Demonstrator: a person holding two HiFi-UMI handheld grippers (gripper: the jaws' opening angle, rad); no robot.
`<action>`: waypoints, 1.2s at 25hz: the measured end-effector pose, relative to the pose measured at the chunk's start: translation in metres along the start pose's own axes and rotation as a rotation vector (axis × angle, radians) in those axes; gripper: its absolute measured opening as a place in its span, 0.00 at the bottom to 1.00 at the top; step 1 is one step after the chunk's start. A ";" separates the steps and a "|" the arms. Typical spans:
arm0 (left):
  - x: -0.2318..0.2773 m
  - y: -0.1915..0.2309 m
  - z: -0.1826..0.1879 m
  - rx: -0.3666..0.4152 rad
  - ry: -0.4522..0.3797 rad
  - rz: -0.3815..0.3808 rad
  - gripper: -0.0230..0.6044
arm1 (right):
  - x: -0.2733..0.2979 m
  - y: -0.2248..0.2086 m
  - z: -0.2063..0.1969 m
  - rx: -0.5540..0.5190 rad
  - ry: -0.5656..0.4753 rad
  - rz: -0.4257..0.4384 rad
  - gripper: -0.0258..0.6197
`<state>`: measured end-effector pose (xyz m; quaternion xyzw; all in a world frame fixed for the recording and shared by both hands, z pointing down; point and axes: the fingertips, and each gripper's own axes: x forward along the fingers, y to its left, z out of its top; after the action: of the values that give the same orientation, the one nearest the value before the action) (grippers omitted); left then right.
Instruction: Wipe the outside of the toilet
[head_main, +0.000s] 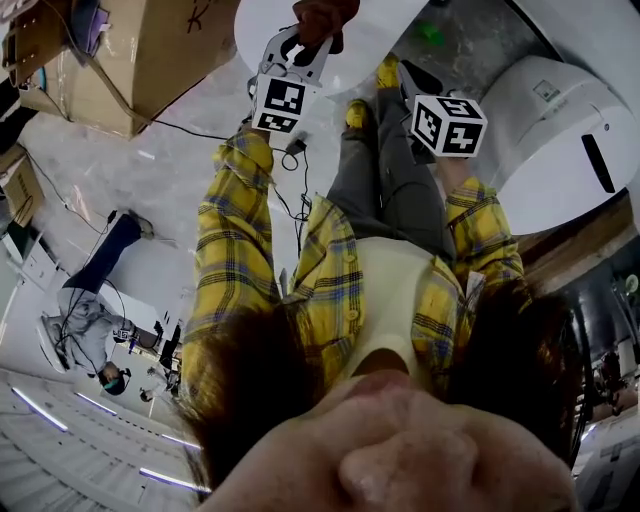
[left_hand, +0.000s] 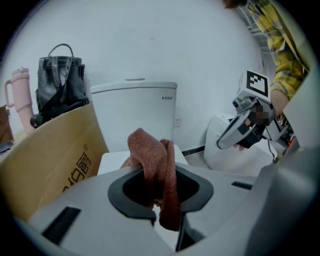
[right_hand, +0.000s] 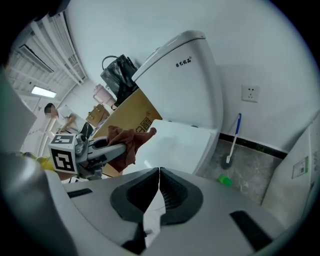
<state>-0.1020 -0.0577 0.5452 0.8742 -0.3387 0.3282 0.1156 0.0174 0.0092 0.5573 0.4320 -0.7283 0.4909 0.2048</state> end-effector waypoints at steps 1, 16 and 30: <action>-0.004 0.008 -0.004 0.000 0.007 0.021 0.19 | 0.001 0.001 0.000 -0.003 0.003 0.003 0.08; -0.042 0.117 -0.082 -0.092 0.144 0.353 0.19 | 0.012 0.003 -0.003 -0.038 0.044 0.012 0.08; -0.007 0.082 -0.132 -0.216 0.265 0.286 0.19 | 0.016 0.006 -0.006 -0.039 0.053 0.014 0.08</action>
<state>-0.2257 -0.0596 0.6390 0.7489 -0.4744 0.4150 0.2045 0.0035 0.0084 0.5681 0.4098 -0.7350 0.4894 0.2287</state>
